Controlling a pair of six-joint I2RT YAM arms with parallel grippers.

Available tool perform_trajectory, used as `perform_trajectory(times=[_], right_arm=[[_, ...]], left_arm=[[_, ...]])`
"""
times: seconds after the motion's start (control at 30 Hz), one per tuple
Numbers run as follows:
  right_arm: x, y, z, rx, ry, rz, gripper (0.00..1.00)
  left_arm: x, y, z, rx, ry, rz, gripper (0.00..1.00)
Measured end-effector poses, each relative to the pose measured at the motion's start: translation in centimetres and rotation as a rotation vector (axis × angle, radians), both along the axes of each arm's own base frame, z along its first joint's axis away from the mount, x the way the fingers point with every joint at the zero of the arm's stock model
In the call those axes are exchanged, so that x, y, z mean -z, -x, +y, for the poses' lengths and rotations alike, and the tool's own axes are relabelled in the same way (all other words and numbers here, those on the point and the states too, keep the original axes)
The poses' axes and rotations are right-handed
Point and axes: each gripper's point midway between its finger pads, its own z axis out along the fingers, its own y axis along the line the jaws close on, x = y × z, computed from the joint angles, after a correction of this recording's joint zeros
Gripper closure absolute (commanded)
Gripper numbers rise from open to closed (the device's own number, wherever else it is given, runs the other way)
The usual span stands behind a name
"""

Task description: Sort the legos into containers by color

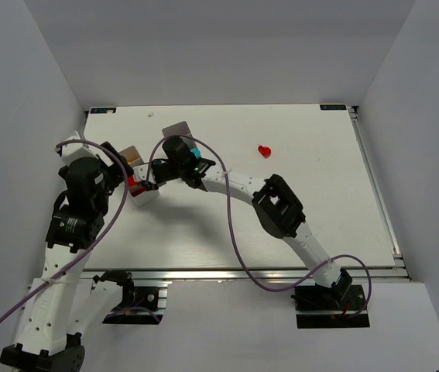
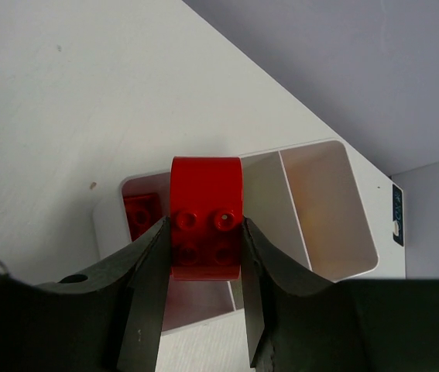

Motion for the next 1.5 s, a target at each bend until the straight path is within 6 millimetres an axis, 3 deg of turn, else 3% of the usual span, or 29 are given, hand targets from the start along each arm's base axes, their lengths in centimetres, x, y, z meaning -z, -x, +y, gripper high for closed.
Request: perform_trajectory(times=[0.37, 0.73, 0.93, 1.0, 1.03, 1.13, 1.37, 1.4, 1.43, 1.5], right_arm=[[0.1, -0.3, 0.2, -0.014, -0.005, -0.059, 0.92], [2.4, 1.0, -0.6, -0.082, 0.054, -0.058, 0.88], [2.5, 1.0, -0.7, -0.084, 0.059, -0.059, 0.70], [2.5, 1.0, -0.7, -0.083, 0.061, -0.058, 0.56], [2.6, 1.0, -0.7, -0.082, 0.062, -0.058, 0.44], [2.7, 0.8, -0.8, -0.070, 0.065, -0.062, 0.30], [2.9, 0.4, -0.7, -0.039, 0.063, -0.053, 0.25], [2.7, 0.2, -0.7, -0.029, 0.058, -0.051, 0.23], [2.4, 0.0, -0.8, -0.011, 0.050, -0.045, 0.11], [1.8, -0.6, -1.2, 0.053, 0.035, -0.017, 0.11]], left_arm=[[0.7, -1.0, -0.1, 0.031, -0.067, 0.038, 0.02], [0.8, -1.0, -0.1, 0.040, -0.089, 0.046, 0.02], [0.9, -1.2, -0.1, 0.043, -0.097, 0.049, 0.02], [1.0, -1.3, -0.1, 0.044, -0.101, 0.055, 0.02], [1.1, -1.3, -0.1, 0.045, -0.101, 0.056, 0.02], [1.1, -1.4, -0.1, 0.045, -0.104, 0.059, 0.02], [1.1, -1.4, -0.1, 0.045, -0.105, 0.058, 0.02], [1.1, -1.4, -0.1, 0.045, -0.105, 0.058, 0.02], [1.1, -1.4, -0.1, 0.045, -0.105, 0.058, 0.02], [1.1, -1.4, -0.1, 0.046, -0.104, 0.056, 0.02]])
